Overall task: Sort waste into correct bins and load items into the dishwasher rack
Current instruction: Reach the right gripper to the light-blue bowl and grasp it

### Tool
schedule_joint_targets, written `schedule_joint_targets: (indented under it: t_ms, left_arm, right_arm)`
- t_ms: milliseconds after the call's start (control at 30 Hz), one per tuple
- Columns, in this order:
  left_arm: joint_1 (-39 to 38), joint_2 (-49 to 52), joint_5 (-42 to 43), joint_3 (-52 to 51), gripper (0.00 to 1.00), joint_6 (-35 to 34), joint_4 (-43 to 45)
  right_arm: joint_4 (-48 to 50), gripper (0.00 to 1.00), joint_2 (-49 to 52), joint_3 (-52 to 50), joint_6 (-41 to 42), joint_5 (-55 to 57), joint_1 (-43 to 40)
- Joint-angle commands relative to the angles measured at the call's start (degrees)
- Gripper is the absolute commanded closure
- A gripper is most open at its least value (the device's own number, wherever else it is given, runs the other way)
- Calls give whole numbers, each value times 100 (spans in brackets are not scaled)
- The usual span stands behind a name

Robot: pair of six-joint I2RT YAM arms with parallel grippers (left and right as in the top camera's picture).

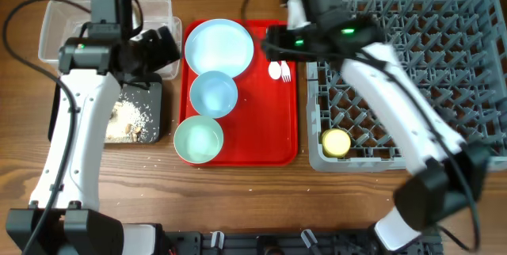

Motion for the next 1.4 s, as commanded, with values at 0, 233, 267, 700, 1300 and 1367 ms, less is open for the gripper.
schedule_joint_targets:
  t_ms: [0, 233, 267, 700, 1300, 1367]
  left_arm:
    - [162, -79, 26, 103, 4, -59, -184]
    - [184, -79, 24, 101, 2, -31, -251]
    - [186, -79, 24, 101, 2, -31, -256]
    - [184, -79, 24, 101, 2, -31, -330]
    - [184, -79, 24, 101, 1, -31, -334]
    - [184, -79, 26, 101, 1, -31, -337]
  right_arm:
    - [234, 41, 686, -11, 271, -35, 365]
    - [487, 48, 1574, -13, 262, -9, 732]
    - [525, 49, 1668, -15, 262, -9, 765]
    - [715, 65, 2179, -28, 262, 37, 850]
    - [935, 95, 2264, -175, 267, 94, 855]
    - [935, 96, 2260, -170, 267, 94, 852]
